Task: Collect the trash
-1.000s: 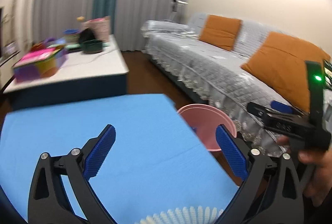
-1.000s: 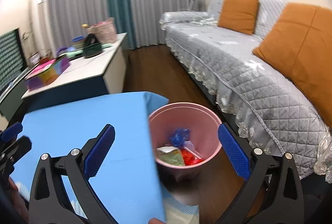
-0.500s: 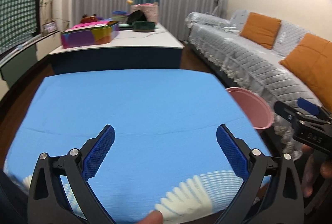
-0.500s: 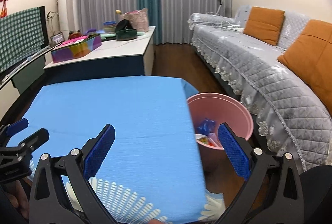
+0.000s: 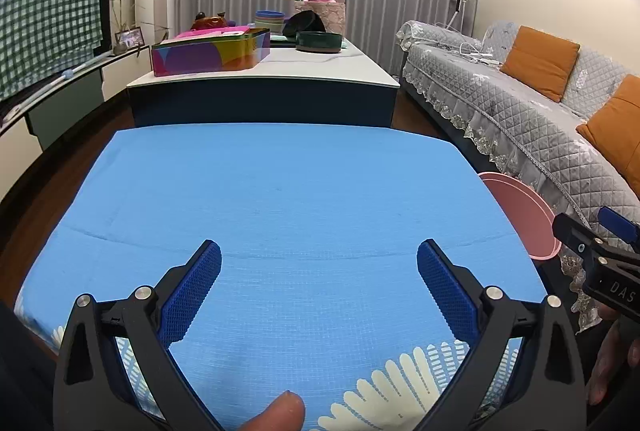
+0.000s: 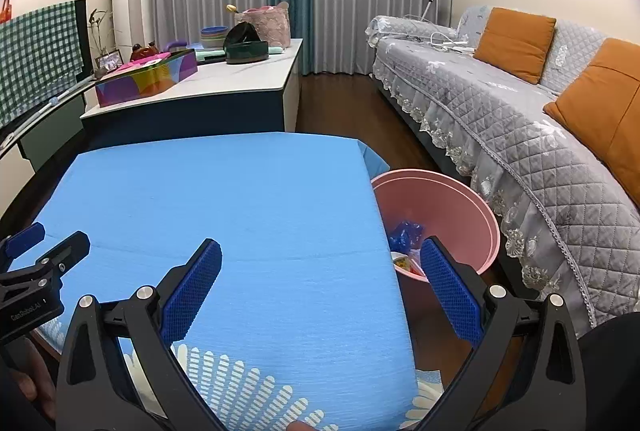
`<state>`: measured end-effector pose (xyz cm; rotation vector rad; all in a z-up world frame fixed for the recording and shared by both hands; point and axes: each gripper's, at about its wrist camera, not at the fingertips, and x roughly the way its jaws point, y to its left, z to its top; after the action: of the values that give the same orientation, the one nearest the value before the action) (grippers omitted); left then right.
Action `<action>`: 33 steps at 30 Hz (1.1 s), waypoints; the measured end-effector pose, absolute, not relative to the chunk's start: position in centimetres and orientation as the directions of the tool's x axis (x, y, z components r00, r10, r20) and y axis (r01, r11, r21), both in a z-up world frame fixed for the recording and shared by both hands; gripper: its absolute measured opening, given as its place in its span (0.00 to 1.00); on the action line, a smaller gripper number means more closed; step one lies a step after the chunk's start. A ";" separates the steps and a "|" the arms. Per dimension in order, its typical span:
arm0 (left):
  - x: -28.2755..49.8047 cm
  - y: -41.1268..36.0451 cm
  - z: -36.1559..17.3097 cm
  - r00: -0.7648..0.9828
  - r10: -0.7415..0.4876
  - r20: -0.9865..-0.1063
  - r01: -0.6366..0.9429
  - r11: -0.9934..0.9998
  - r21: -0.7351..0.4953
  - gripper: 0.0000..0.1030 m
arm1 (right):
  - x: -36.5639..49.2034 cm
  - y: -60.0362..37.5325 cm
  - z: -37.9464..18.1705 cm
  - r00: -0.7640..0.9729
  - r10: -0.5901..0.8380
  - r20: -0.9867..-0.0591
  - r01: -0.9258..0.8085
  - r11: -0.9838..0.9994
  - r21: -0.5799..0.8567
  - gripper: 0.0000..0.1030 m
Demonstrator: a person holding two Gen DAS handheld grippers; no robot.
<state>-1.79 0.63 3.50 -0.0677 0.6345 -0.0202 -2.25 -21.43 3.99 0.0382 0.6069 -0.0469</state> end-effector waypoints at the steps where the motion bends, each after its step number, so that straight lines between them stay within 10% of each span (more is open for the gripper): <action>1: -1.8 0.6 3.5 0.804 -0.040 -0.593 -0.002 0.998 -0.070 0.92 | -2.3 -21.5 4.0 0.820 -0.035 -0.571 0.058 0.998 0.022 0.95; 33: -1.9 -0.5 3.2 0.804 -0.056 -0.592 0.018 0.997 -0.070 0.92 | -2.5 -21.9 4.3 0.824 -0.039 -0.566 0.070 0.997 0.032 0.95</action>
<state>-1.93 -0.45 3.18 -0.0622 0.6359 -0.0395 -2.54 -21.91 4.35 0.0521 0.6002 -0.0579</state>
